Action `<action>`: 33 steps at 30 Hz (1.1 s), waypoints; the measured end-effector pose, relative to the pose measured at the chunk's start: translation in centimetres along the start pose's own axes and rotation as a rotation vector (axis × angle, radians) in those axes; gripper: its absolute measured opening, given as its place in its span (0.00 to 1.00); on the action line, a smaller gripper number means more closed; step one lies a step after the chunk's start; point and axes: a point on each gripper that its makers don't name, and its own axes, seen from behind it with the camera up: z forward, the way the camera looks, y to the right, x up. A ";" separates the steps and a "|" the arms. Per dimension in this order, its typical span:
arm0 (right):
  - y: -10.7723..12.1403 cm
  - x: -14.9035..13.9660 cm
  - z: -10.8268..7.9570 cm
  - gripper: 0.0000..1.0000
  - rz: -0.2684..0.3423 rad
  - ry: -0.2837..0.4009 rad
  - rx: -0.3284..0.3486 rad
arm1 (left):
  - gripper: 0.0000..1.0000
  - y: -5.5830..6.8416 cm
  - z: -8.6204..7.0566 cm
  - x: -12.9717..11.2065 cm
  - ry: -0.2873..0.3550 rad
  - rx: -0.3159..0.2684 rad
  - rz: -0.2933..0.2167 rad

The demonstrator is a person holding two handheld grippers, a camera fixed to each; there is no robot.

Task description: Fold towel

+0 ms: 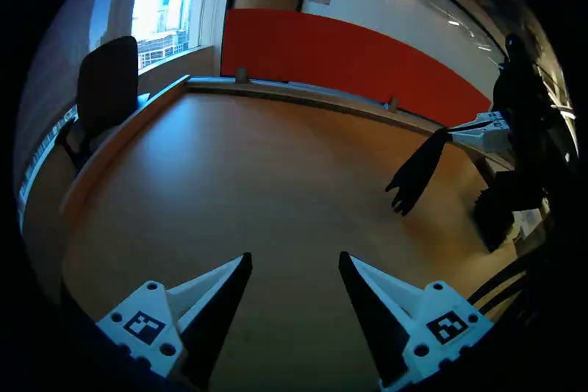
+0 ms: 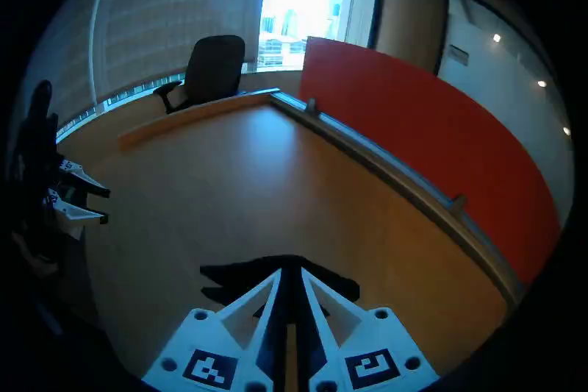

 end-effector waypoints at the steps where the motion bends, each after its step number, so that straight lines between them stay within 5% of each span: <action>1: 0.2 0.0 -0.2 0.08 0.001 0.002 -0.002 | 0.88 0.0 0.0 0.0 0.000 -0.001 0.000; 15: 3.3 -0.3 -3.5 0.07 0.038 0.022 -0.039 | 0.87 0.9 0.7 0.7 -0.002 -0.021 0.012; 33: 12.8 -5.3 -12.1 0.07 0.116 0.008 -0.152 | 0.88 3.2 1.9 1.4 -0.010 -0.038 0.021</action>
